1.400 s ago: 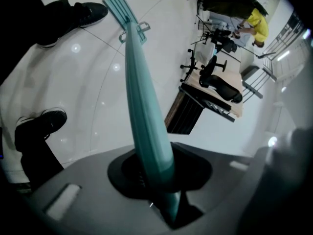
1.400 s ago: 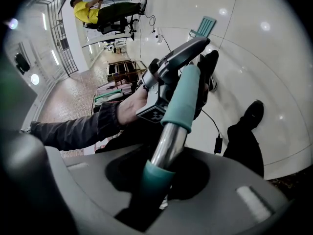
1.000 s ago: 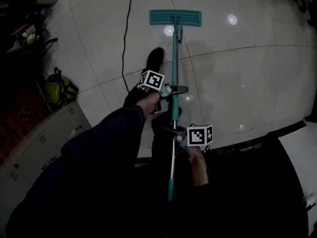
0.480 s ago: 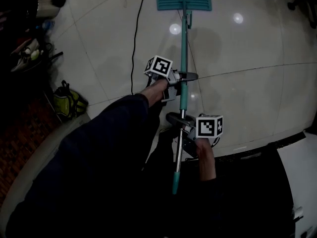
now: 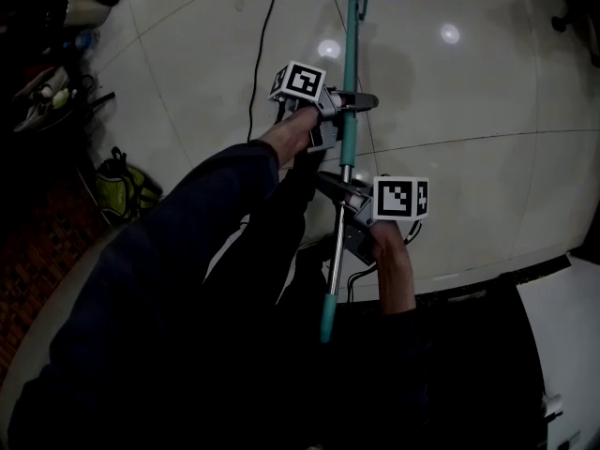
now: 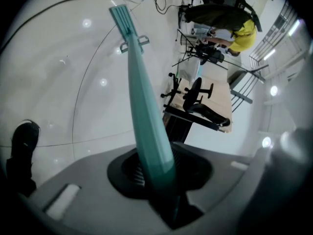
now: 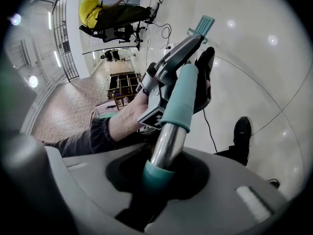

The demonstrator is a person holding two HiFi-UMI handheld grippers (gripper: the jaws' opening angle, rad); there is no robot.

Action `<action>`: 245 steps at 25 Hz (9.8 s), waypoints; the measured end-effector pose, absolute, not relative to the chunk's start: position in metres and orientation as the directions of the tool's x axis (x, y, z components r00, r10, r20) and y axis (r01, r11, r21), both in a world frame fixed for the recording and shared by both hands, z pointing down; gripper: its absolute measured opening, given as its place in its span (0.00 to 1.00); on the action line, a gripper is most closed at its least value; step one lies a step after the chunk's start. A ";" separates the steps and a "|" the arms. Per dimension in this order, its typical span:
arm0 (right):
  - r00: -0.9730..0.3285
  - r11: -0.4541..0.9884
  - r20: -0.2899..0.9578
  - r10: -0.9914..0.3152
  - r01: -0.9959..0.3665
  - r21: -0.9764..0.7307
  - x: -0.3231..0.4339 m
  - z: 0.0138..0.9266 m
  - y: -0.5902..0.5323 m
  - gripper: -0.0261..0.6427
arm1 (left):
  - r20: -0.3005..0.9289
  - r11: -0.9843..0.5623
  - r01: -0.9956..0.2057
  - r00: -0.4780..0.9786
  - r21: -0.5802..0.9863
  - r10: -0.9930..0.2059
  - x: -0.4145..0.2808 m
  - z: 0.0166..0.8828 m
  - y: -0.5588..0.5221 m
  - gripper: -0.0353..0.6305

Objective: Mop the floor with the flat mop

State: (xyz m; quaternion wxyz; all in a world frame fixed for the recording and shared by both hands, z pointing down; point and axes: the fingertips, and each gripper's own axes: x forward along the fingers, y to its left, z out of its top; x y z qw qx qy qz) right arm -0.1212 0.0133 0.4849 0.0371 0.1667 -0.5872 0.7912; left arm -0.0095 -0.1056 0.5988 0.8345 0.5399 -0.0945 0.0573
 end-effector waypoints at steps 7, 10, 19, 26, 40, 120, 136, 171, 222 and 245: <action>-0.942 -0.295 0.302 -0.149 -0.249 -0.922 -0.126 0.463 0.062 0.19 | 0.220 0.391 -0.211 0.975 0.896 0.023 -0.012 0.579 -0.056 0.24; -0.944 -0.286 0.300 -0.134 -0.253 -0.924 -0.119 0.452 0.114 0.19 | 0.223 0.390 -0.219 0.974 0.894 0.037 -0.007 0.567 -0.005 0.24; -0.937 -0.263 0.349 -0.002 -0.337 -0.904 -0.110 0.439 0.326 0.19 | 0.222 0.413 -0.241 0.971 0.878 0.094 -0.007 0.551 0.205 0.24; -0.941 -0.317 0.339 -0.001 -0.321 -0.893 -0.108 0.440 0.456 0.19 | 0.238 0.455 -0.282 0.959 0.845 0.152 -0.005 0.563 0.346 0.24; -0.941 -0.347 0.339 -0.008 -0.315 -0.883 -0.102 0.444 0.483 0.20 | 0.248 0.473 -0.328 0.942 0.818 0.225 0.002 0.573 0.382 0.24; -0.938 -0.307 0.346 0.010 -0.332 -0.892 -0.121 0.445 0.441 0.20 | 0.272 0.454 -0.314 0.949 0.834 0.158 -0.020 0.572 0.332 0.25; -0.936 -0.322 0.329 -0.124 -0.275 -0.906 -0.108 0.478 0.128 0.19 | 0.233 0.396 -0.292 0.954 0.871 0.190 0.005 0.597 0.024 0.25; -0.926 -0.256 0.378 -0.002 -0.365 -0.895 -0.099 0.446 0.372 0.19 | 0.241 0.427 -0.258 0.966 0.867 0.093 0.006 0.558 0.251 0.24; -0.905 -0.284 0.422 -0.060 -0.390 -0.876 -0.089 0.509 0.064 0.18 | 0.242 0.377 -0.282 0.958 0.882 0.151 0.026 0.614 -0.054 0.24; -0.924 -0.201 0.382 -0.035 -0.368 -0.908 -0.093 0.411 0.288 0.19 | 0.198 0.363 -0.194 0.980 0.911 0.026 0.013 0.508 0.154 0.23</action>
